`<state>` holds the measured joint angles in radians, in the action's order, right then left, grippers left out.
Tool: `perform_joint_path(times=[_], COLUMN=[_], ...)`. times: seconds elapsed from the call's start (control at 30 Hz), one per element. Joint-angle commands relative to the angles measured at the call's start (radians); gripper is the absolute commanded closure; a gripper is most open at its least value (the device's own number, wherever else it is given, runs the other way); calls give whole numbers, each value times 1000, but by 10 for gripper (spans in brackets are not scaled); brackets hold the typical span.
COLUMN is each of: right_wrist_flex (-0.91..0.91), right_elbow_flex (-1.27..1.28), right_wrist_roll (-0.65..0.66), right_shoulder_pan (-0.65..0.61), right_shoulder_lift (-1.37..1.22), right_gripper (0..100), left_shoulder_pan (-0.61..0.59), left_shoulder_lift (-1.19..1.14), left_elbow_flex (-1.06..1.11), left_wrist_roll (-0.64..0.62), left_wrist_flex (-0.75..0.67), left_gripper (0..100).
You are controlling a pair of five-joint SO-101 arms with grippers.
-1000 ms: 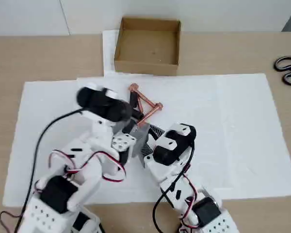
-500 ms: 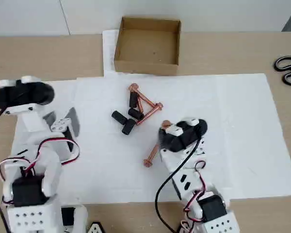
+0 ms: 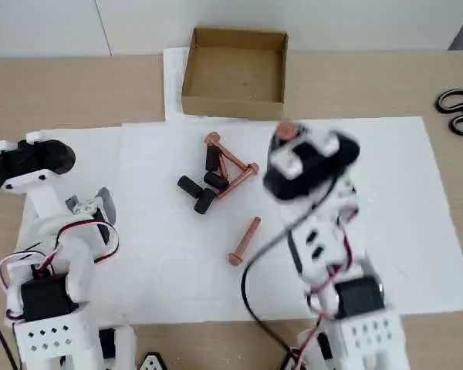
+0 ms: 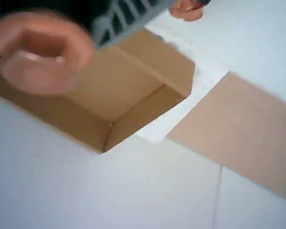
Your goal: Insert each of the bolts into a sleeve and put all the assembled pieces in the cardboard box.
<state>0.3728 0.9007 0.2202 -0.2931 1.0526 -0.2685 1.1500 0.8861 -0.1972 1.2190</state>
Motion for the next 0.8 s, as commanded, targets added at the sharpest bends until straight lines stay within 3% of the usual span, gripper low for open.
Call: perform_joint_path(times=[0.0, 0.3, 0.77], right_wrist_flex=[-77, -82, -82], right_elbow_flex=[-377, -1014, -1553], right_wrist_roll=[6, 6, 6], right_shoulder_pan=[36, 71, 74], right_shoulder_lift=[-453, -1155, -1751], right_gripper=[995, 995, 995], left_shoulder_pan=[-5, -6, -6], left_shoulder_lift=[14, 14, 14], left_elbow_flex=[1, 28, 51], left_wrist_roll=[3, 6, 8], left_wrist_flex=[6, 8, 31], left_gripper=[841, 843, 844])
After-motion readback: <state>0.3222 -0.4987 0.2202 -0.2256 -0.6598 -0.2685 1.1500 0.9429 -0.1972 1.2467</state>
